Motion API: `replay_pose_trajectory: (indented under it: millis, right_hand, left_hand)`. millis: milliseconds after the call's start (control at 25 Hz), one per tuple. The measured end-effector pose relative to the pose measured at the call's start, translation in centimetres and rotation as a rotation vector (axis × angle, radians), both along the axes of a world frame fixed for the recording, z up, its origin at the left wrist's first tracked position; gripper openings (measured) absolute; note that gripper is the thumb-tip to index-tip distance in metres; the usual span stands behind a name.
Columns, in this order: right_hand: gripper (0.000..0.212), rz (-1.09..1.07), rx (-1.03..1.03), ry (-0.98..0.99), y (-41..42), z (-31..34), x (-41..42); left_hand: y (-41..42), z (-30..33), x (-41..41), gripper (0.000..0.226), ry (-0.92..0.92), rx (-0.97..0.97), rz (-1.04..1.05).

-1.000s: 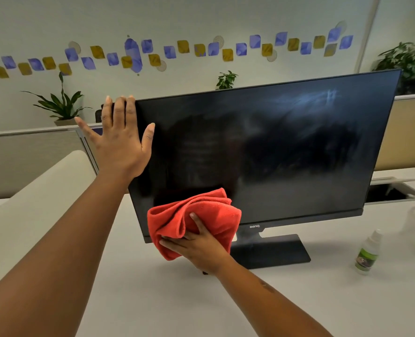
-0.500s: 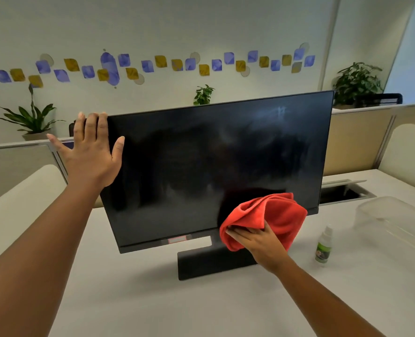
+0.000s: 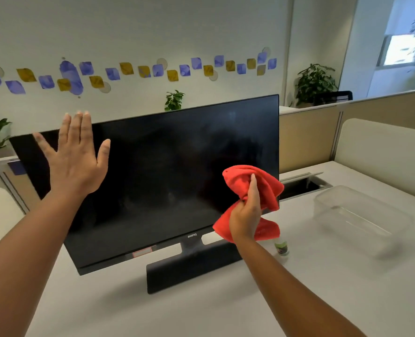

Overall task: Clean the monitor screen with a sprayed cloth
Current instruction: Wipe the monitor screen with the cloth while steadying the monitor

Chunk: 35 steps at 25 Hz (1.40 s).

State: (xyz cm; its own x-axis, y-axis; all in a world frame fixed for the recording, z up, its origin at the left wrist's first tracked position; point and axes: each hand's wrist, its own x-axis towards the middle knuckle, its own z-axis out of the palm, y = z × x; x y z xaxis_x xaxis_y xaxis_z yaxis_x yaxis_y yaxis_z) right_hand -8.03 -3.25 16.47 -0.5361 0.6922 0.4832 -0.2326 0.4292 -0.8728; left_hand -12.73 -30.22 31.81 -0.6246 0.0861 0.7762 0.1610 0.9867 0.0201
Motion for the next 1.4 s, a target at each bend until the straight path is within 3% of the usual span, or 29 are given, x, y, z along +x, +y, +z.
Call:
replay_pose_trajectory:
  millis: [160, 280, 400, 640, 920, 1200, 1400]
  right_hand:
    - [0.058, 0.178, -0.351, -0.079, -5.3, -0.7, -1.0]
    - [0.061, 0.222, -0.402, -0.174, -7.4, -2.7, -1.9]
    - [0.059, 0.153, -0.399, -0.168, -7.0, -3.5, -3.5]
    - [0.056, -0.090, -0.647, -0.128, -0.6, -3.6, -5.8]
    - [0.053, -0.197, -0.672, -0.207, 6.3, -3.4, -7.4]
    - [0.054, -0.114, -0.647, -0.207, 2.0, -3.3, -6.0]
    - [0.052, -0.107, -0.418, -0.161, 1.0, -1.6, -5.9]
  left_hand:
    - [3.3, 0.2, -1.7, 0.065, -0.061, -0.083, -0.084]
    - [4.5, 0.1, -2.4, 0.066, -0.067, -0.096, -0.100]
    - [5.2, -0.1, -2.6, 0.066, -0.025, -0.052, -0.096]
    - [5.6, -0.5, -2.7, 0.062, 0.042, 0.013, -0.134]
    - [5.7, -0.3, -2.6, 0.065, 0.042, 0.034, -0.156]
    - [5.7, 0.0, -2.3, 0.067, 0.008, 0.019, -0.160]
    - [5.4, 0.2, -2.0, 0.065, -0.028, 0.010, -0.156]
